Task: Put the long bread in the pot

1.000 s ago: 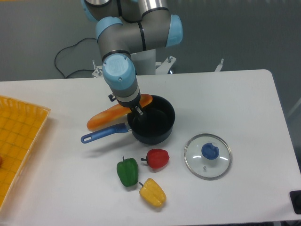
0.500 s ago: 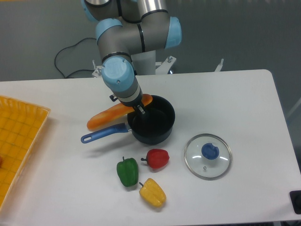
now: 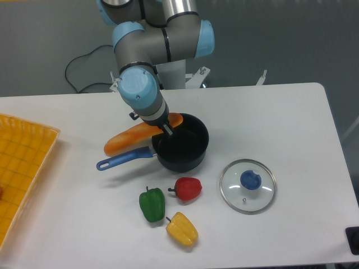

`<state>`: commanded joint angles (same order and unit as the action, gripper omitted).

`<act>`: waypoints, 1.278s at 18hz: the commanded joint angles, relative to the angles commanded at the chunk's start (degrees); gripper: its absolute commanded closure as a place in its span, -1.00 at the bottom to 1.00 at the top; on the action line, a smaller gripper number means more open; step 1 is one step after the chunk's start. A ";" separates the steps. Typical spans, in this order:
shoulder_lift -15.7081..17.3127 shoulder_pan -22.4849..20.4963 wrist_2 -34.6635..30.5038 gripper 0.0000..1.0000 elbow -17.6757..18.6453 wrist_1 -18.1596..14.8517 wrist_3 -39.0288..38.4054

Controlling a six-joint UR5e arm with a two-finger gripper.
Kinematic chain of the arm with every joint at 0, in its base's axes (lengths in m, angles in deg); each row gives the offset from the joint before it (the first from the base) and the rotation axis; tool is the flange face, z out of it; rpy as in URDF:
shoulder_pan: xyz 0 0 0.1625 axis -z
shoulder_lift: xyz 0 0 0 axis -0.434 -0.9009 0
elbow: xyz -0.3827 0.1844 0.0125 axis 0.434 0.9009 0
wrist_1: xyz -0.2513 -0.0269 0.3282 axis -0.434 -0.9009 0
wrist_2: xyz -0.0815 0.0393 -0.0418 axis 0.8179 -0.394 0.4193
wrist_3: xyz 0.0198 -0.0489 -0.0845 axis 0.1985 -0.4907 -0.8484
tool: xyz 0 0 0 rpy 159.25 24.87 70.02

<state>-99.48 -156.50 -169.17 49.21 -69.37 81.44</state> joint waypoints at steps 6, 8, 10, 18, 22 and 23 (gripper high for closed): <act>0.61 -0.35 0.00 1.00 -0.35 -0.70 0.26; 1.31 -0.79 0.00 1.00 -0.96 -2.19 0.62; 2.28 -1.93 0.17 1.00 -2.10 -3.33 0.79; 3.34 -7.46 0.88 1.00 -6.41 -7.56 4.57; 0.80 -9.93 0.70 1.00 -8.96 -7.21 5.71; 0.44 -10.19 0.70 1.00 -9.57 -7.21 5.71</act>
<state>-99.04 -166.69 -168.47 39.63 -76.58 87.15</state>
